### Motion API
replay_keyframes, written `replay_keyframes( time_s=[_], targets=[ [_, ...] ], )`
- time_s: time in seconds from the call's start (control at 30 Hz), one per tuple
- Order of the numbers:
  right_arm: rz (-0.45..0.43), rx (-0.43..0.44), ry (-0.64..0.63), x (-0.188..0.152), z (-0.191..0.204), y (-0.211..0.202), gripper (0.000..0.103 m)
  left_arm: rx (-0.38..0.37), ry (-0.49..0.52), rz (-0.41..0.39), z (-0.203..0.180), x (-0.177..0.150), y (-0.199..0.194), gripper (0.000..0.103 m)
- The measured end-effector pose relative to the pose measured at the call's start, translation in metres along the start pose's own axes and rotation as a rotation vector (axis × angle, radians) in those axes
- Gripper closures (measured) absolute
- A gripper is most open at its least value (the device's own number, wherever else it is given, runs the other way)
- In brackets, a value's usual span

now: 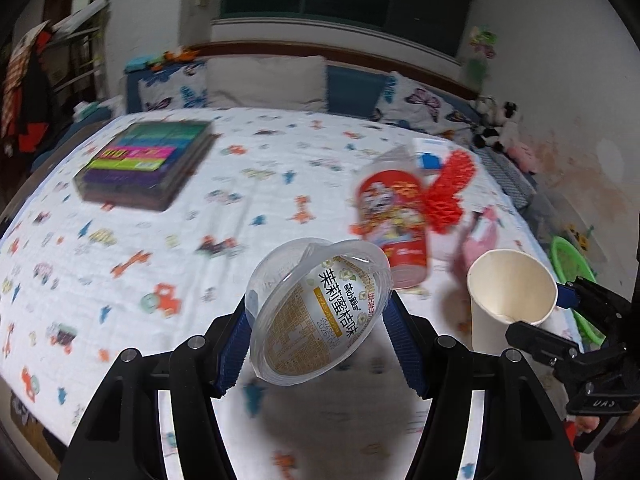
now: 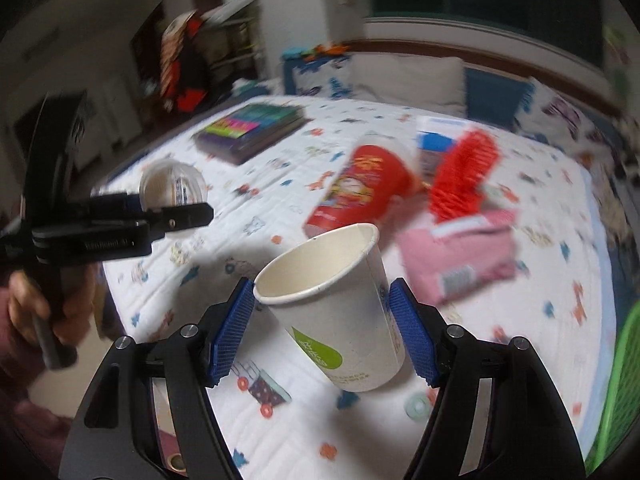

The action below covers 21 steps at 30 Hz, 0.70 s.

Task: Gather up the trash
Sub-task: 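Lift both held cups and carry them toward the green basket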

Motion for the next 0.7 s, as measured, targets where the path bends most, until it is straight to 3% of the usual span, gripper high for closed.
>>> replay_keyframes(
  time_s=[0.27,0.53,0.7],
  targets=[
    [-0.087,-0.097,0.193,-0.022,-0.051,-0.056,0.033,-0.103,0.113,-0.002,-0.064,0.007,0.003,0.041],
    [-0.163,-0.293,0.356,-0.052,-0.119,-0.119,0.033,-0.215,0.215,0.028,-0.137,0.008,0.013,0.041],
    [-0.163,-0.415,0.431,-0.078,-0.165,-0.148,0.033,-0.261,0.266,0.052,-0.175,0.007,0.022,0.041]
  ],
)
Point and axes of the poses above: each gripper's, at about its wrist camera, not at the fingertips, and y roughly the way its jaws point, z to its left, x to its top, the point moved 1 cm from there along y, roughly the way its jaws point, and after that the axes turned 6 degrees about -y, right-handed, at the moved point
